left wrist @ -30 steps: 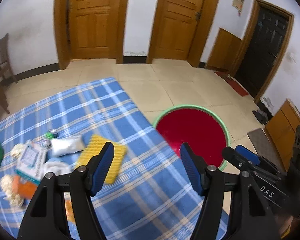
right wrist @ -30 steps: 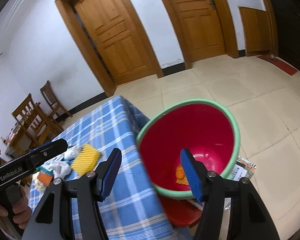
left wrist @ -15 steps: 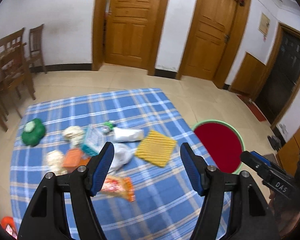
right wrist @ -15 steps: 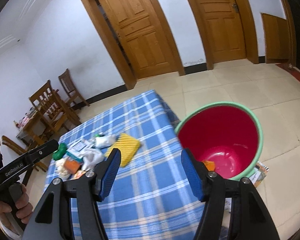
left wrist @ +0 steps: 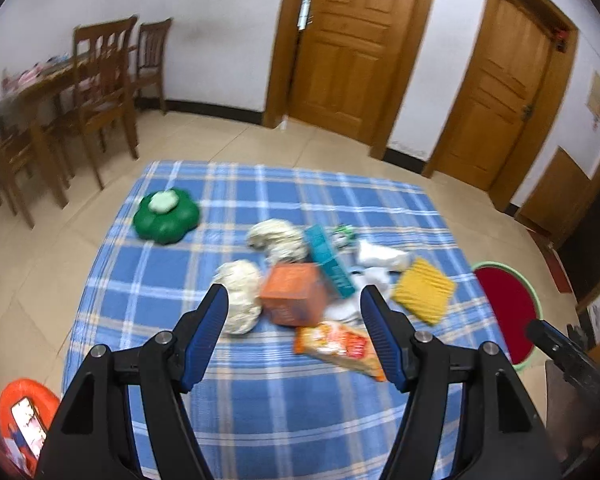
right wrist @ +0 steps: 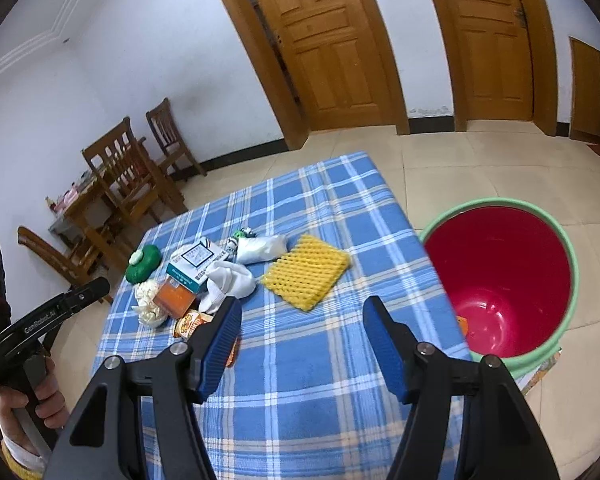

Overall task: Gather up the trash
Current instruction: 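Move both open grippers back over the table items, then grasp the crumpled white tissue with the left gripper while the right gripper grasps another yellow foam net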

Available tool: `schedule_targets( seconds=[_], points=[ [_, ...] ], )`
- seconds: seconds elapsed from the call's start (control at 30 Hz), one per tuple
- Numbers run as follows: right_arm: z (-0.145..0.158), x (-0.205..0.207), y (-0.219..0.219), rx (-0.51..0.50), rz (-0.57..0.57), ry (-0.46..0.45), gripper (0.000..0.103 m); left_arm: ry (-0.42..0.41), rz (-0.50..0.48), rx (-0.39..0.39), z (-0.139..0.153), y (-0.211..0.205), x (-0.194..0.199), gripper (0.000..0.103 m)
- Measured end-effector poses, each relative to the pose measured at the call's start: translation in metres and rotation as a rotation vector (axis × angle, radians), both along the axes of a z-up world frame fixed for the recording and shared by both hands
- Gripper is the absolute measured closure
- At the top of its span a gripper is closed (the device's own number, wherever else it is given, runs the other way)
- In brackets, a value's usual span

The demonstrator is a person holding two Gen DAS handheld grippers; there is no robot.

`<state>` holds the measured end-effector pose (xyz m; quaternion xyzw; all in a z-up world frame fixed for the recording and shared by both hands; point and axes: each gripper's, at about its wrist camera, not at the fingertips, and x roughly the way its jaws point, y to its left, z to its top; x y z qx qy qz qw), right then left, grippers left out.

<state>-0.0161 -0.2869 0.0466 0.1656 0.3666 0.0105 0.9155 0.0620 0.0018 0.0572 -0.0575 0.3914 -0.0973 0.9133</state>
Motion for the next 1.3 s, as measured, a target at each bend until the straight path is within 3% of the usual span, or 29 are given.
schedule_targets(
  seconds=[0.27,0.5,0.7,1.0,1.3],
  points=[
    [-0.018,0.032,0.005,-0.024,0.009,0.040,0.037,0.044,0.102,0.028,-0.037,0.021,0.025,0.035],
    [-0.035,0.063,-0.006,-0.035,0.004,0.076,0.037,0.091,0.150,-0.004,-0.060,0.032,0.048,0.035],
    [-0.053,0.086,-0.010,-0.039,-0.004,0.112,0.037,0.135,0.155,-0.059,-0.077,0.038,0.062,0.035],
    [-0.077,0.110,-0.008,-0.051,0.002,0.160,0.037,0.149,0.143,-0.108,-0.088,0.040,0.070,0.044],
    [-0.089,0.115,-0.003,-0.062,0.003,0.161,0.040,0.154,0.139,-0.109,-0.091,0.037,0.076,0.045]
  ],
)
